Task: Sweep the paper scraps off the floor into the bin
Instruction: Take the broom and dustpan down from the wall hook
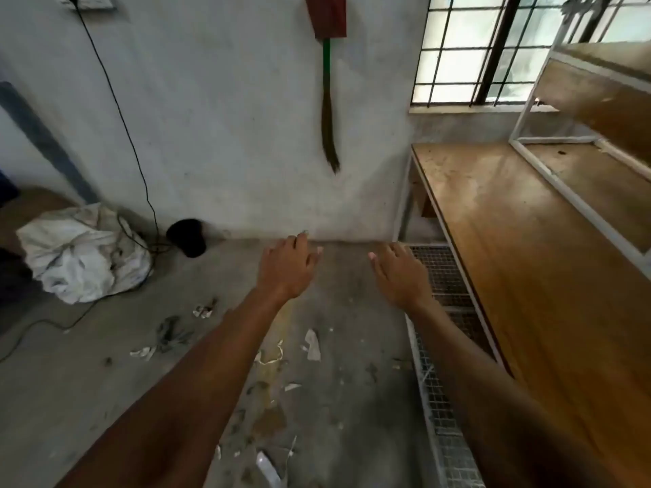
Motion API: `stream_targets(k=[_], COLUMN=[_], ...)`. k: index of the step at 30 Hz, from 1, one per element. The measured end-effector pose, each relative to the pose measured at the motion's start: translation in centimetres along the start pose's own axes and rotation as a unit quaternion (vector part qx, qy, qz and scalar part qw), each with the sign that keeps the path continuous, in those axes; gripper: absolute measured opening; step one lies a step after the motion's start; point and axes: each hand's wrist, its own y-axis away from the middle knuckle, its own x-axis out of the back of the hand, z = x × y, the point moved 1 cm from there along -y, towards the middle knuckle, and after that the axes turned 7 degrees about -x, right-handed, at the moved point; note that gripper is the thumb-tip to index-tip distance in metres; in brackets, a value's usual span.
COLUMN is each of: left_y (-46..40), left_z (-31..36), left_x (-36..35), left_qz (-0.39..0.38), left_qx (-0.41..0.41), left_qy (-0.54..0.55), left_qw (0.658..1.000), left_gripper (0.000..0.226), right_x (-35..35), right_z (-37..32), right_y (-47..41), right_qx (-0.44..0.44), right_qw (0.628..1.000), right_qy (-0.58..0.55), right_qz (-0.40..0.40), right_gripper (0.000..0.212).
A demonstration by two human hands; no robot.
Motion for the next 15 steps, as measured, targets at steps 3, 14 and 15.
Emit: stream_targets(k=[3, 14, 15], left_y=[-0.2, -6.5, -7.3], left_z=[-0.1, -3.2, -3.9], left_x=[-2.6, -12.9, -13.8], left_qz=[-0.039, -0.117, -0.125], left_qx=[0.017, 0.027, 0.032], left_qy=[0.013, 0.051, 0.061], left_qw=[0.999, 0.991, 0.99], left_gripper=[0.059, 0.053, 0.053], right_x=[-3.0, -13.9, -15.0], right_z=[0.7, 1.3, 1.4], right_y=[0.5, -3.2, -3.9], right_qx=[-0.011, -0.042, -0.05], right_qw=[0.999, 0.995, 0.994], right_qy=[0.01, 0.0, -0.002], right_qz=[-0.032, -0.094, -0.101], right_gripper=[0.059, 0.054, 0.055])
